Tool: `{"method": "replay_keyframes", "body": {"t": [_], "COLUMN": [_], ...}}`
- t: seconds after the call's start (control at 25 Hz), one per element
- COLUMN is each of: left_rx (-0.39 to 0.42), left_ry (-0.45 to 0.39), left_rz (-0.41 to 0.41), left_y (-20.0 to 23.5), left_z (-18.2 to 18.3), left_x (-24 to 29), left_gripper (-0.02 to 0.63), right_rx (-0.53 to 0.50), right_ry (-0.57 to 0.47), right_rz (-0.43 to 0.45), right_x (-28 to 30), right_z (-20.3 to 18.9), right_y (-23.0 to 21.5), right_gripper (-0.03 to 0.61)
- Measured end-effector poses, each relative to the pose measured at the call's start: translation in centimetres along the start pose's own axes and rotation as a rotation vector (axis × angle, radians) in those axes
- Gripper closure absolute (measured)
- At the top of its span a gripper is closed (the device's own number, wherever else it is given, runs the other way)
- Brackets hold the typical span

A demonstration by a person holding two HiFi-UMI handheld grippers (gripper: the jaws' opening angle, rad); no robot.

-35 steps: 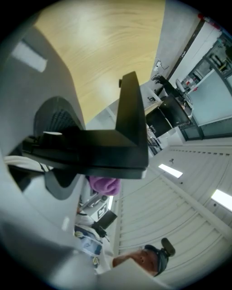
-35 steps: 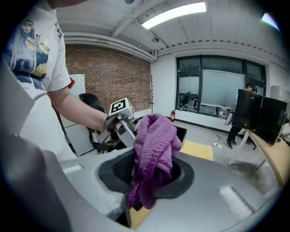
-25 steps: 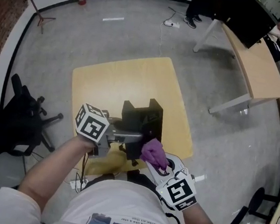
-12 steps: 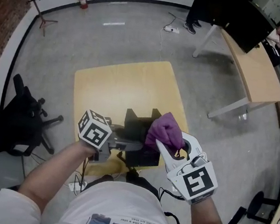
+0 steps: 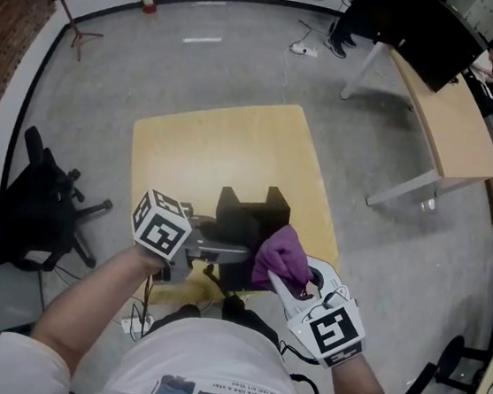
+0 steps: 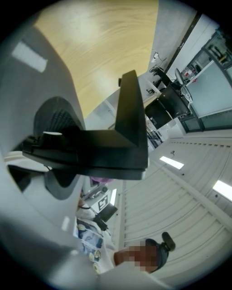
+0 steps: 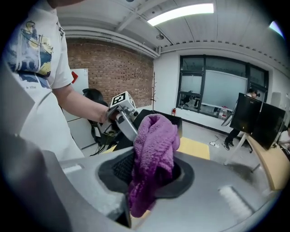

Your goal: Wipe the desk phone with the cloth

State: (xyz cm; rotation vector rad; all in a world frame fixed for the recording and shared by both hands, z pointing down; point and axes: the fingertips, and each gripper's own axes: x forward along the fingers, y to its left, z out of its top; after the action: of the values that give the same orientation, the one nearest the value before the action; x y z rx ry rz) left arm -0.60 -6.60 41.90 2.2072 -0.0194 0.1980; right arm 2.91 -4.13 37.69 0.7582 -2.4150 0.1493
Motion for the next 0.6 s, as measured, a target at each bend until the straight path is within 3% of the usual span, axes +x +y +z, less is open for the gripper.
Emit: {"method": "replay_keyframes", "body": {"t": [0.32, 0.6], "left_rx": [-0.002, -0.005], "left_ry": [-0.014, 0.005], "left_rz": [-0.004, 0.001], "left_y": [0.0, 0.3], "left_z": [0.7, 0.0], "left_x": [-0.6, -0.6], "left_gripper": [0.433, 0.433], "right_rx": [0.042, 0.018], "right_ry": [0.068, -0.035], "right_rz": [0.045, -0.012], "right_x": [-0.6, -1.9], "right_z": [-3.3, 1.0], "right_y": [2.1, -0.8], "right_gripper": [0.480, 0.480]}}
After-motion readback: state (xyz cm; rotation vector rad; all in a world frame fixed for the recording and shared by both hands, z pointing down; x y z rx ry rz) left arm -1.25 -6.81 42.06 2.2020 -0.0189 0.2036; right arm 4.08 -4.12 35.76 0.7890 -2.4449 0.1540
